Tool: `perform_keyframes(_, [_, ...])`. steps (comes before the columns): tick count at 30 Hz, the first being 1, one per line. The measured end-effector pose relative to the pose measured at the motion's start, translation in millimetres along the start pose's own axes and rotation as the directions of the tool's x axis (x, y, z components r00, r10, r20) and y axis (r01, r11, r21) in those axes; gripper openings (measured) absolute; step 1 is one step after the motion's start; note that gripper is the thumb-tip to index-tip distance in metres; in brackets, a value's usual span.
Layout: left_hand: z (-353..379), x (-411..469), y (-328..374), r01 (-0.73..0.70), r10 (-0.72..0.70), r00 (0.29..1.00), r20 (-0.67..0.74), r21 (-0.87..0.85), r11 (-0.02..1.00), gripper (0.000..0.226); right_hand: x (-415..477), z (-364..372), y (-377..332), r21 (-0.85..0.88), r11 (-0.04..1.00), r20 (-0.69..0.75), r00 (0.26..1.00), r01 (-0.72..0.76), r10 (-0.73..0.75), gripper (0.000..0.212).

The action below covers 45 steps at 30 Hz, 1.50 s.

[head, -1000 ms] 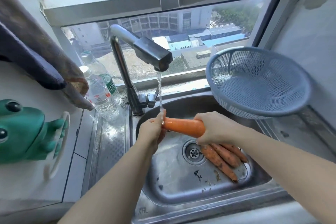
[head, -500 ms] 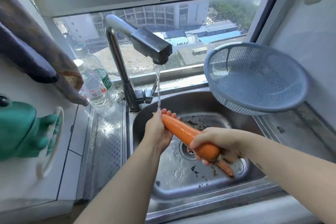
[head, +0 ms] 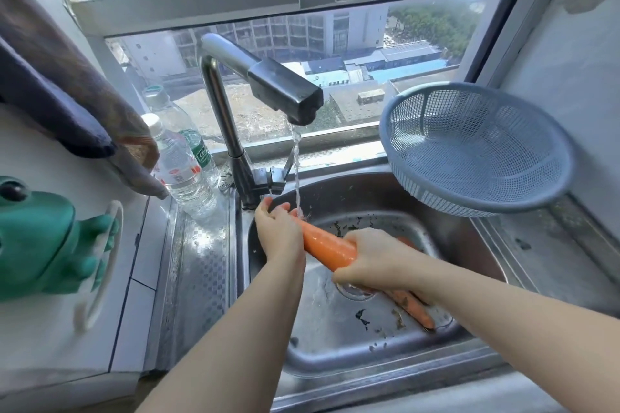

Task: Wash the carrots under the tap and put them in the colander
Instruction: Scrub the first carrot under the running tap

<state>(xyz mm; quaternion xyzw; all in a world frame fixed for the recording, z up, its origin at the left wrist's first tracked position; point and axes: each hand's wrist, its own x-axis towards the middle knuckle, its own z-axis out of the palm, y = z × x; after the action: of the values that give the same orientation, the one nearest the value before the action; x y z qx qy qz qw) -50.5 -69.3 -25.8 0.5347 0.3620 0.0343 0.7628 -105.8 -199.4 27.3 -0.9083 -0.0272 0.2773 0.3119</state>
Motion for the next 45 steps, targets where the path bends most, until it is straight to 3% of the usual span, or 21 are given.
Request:
perform_keyframes(2, [-1.6,-6.3,-1.4,0.07,-0.062,0.992,0.108,-0.072,0.995,0.037,4.7,-0.1,3.5,0.362,0.926,0.152,0.987,-0.107,0.055,0.03])
perform_keyframes(4, [-4.3,-15.9,-5.2,0.174,-0.147,0.97,0.195,-0.133,0.976,0.038,9.0,0.9,8.0,0.582,0.778,0.324,0.945,-0.237,0.046,0.028])
perform_keyframes(7, [-15.0,-30.0,-15.0,0.228,-0.191,0.941,0.28,-0.105,0.968,0.049,10.7,3.4,12.8,0.671,0.628,0.481,0.876,-0.395,0.037,0.025])
perform_keyframes(10, [-25.5,-30.2,-25.0,0.118,-0.151,0.92,0.362,0.112,0.987,0.1,12.0,7.1,15.3,0.641,0.653,0.504,0.863,-0.402,0.037,0.023])
perform_keyframes(11, [-25.8,-29.8,-26.5,0.058,-0.143,0.915,0.376,0.228,0.972,0.111,13.2,8.7,13.7,0.615,0.698,0.476,0.878,-0.367,0.043,0.022])
perform_keyframes(13, [-21.6,-27.1,-27.4,0.002,-0.109,0.941,0.319,0.317,0.948,0.107,14.3,12.5,6.7,0.513,0.822,0.353,0.934,-0.247,0.061,0.019])
perform_keyframes(16, [-14.3,-6.4,-22.1,0.086,-0.127,0.977,0.17,0.233,0.969,0.057,11.8,13.8,-8.2,0.155,0.986,0.135,0.99,-0.061,0.04,0.02])
perform_keyframes(18, [-12.4,14.3,-17.5,0.161,-0.176,0.981,0.082,0.159,0.974,0.045,6.2,11.0,-13.5,-0.179,0.984,0.025,1.0,0.016,-0.012,0.025])
perform_keyframes(20, [-12.1,29.2,-15.0,0.199,-0.206,0.977,0.057,0.112,0.974,0.043,2.3,9.0,-13.5,-0.333,0.942,-0.036,0.997,0.047,-0.063,0.029])
perform_keyframes(22, [-8.3,30.3,-8.1,0.194,-0.205,0.976,0.071,0.141,0.971,0.04,2.8,4.8,-11.4,-0.3,0.952,-0.099,0.991,0.057,-0.091,0.035])
perform_keyframes(25, [-10.8,24.3,3.2,0.268,-0.276,0.961,0.018,0.188,0.945,0.028,8.8,-5.1,-6.2,-0.079,0.991,-0.255,0.959,0.105,-0.122,0.049])
perform_keyframes(28, [-27.9,2.4,7.1,0.531,-0.584,0.801,0.131,0.295,0.794,0.023,13.5,-22.8,-2.4,0.095,0.977,-0.409,0.902,0.19,-0.136,0.054])
perform_keyframes(30, [-37.5,-7.7,1.4,0.557,-0.694,0.692,0.197,0.465,0.688,0.032,20.4,-27.7,-1.2,0.164,0.964,-0.415,0.901,0.21,-0.126,0.054])
perform_keyframes(34, [-50.1,-8.9,-1.9,0.403,-0.71,0.68,0.186,0.713,0.573,0.062,40.7,-21.9,-4.2,0.392,0.897,-0.408,0.913,0.206,-0.031,0.056])
perform_keyframes(36, [-57.1,-10.0,-0.8,0.322,-0.697,0.684,0.213,0.769,0.551,0.055,49.8,-15.3,-9.7,0.507,0.836,-0.369,0.929,0.209,-0.008,0.052])
perform_keyframes(38, [-60.9,-14.5,-1.5,0.234,-0.62,0.727,0.294,0.743,0.627,0.04,56.6,-4.4,-19.3,0.622,0.761,-0.283,0.959,0.183,0.001,0.051])
perform_keyframes(42, [-63.5,-23.6,-0.1,0.093,-0.329,0.851,0.409,0.499,0.861,0.049,65.8,20.4,-40.3,0.813,0.571,-0.173,0.984,0.112,0.053,0.037])
perform_keyframes(45, [-69.6,-32.5,-0.2,-0.18,-0.116,0.874,0.472,0.537,0.824,0.05,68.7,31.7,-51.3,0.883,0.458,-0.203,0.965,0.107,0.165,0.027])
